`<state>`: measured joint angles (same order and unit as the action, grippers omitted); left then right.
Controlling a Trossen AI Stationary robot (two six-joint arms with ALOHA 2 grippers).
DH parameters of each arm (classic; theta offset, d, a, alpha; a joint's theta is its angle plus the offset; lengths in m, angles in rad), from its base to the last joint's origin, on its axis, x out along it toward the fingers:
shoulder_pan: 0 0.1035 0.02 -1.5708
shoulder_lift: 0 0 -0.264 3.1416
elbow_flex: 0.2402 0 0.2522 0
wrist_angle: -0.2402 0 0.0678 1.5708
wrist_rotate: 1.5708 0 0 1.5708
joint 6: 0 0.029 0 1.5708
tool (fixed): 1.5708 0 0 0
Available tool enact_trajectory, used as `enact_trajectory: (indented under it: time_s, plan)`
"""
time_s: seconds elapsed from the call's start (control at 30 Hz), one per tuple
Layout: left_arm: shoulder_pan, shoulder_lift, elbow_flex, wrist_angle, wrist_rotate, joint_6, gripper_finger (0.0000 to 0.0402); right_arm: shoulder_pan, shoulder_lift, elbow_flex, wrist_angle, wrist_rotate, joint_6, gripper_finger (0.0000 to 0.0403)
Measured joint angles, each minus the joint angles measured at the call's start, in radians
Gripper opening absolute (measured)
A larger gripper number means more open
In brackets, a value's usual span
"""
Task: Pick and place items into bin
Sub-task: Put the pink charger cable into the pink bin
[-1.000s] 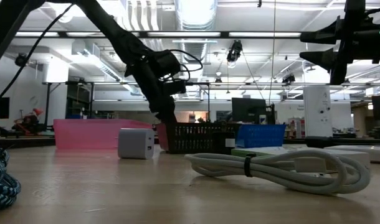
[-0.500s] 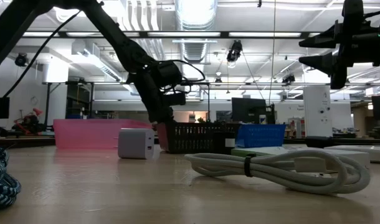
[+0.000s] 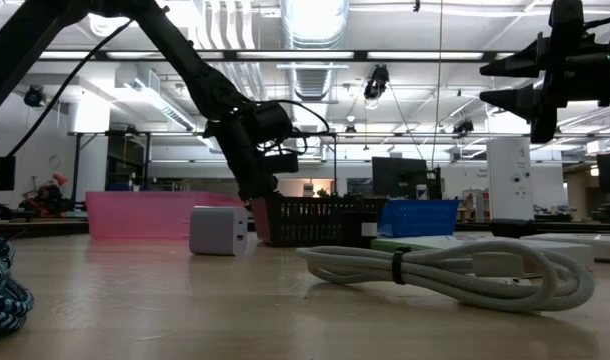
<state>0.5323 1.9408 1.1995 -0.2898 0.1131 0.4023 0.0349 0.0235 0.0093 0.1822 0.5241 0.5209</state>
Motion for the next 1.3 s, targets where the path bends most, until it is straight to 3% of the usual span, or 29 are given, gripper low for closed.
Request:
enact_trajectory:
  time_s: [0.27, 0.5, 0.83, 1.3]
  plan:
    - [-0.002, -0.002, 0.000, -0.006, 0.006, -0.007, 0.0010, 0.000, 0.000, 0.000, 0.000, 0.000, 0.000, 0.0192]
    - [-0.007, -0.039, 0.005, -0.023, -0.019, -0.109, 0.0002, 0.000, 0.000, 0.000, -0.028, 0.002, 0.000, 0.0192]
    - [-0.043, -0.214, 0.010, -0.040, -0.082, -0.108, 0.0001, 0.000, -0.001, 0.000, -0.056, 0.002, 0.000, 0.0192]
    - [-0.018, -0.446, -0.032, -0.400, -0.403, -0.055, 0.0000, 0.000, 0.000, 0.000, -0.056, 0.000, 0.000, 0.0192]
